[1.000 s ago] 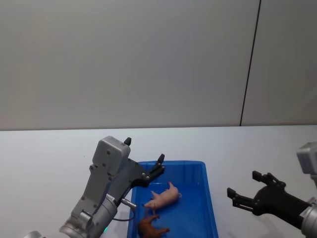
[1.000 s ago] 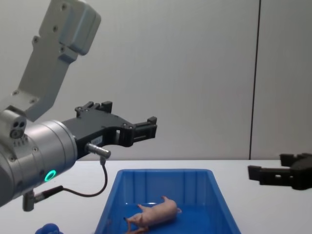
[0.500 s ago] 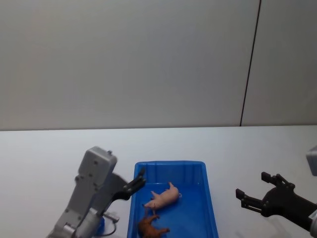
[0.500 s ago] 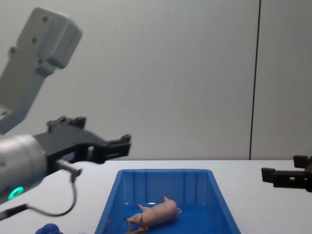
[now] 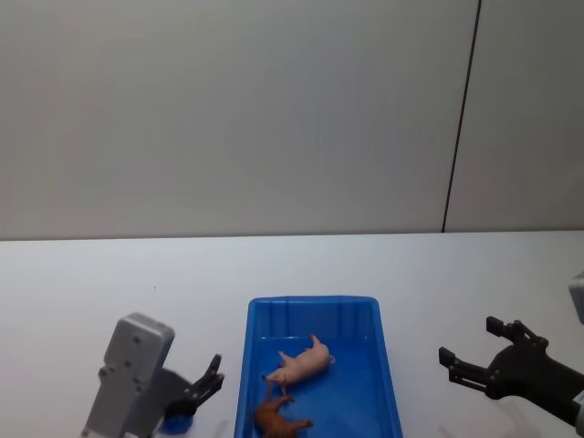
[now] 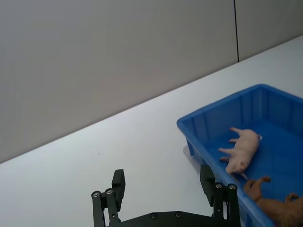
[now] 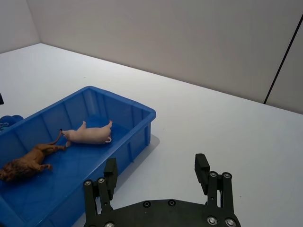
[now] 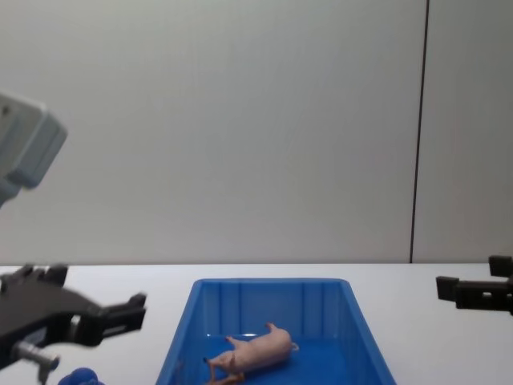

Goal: Pick up the two dolls from the table and place them into the box.

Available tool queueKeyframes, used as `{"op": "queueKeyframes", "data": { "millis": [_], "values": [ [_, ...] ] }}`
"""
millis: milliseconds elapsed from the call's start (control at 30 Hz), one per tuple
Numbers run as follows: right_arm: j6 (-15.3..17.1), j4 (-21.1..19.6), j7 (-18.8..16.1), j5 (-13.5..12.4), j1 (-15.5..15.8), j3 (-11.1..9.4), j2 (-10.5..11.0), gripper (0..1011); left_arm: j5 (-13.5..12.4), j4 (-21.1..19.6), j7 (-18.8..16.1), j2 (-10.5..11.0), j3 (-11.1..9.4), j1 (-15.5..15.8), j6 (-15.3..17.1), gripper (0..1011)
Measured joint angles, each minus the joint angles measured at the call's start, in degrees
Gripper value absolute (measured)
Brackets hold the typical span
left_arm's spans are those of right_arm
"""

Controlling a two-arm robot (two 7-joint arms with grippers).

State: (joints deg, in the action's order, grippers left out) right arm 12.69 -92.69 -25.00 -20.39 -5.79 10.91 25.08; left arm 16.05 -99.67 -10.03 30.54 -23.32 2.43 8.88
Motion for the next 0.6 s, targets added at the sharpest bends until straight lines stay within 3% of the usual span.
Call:
{"op": "queueKeyframes", "data": {
  "millis": [300, 600],
  "values": [
    [-0.1, 0.0, 0.1, 0.0, 0.1, -0.1, 0.1, 1001, 1.5, 2.7, 0.2, 0.6, 0.5, -1.3, -0.5, 1002],
    [-0.1, 0.0, 0.1, -0.1, 0.1, -0.1, 0.2, 1001, 2.1, 6.9, 2.7, 0.4, 0.9, -1.4, -1.9, 1002]
  ]
}}
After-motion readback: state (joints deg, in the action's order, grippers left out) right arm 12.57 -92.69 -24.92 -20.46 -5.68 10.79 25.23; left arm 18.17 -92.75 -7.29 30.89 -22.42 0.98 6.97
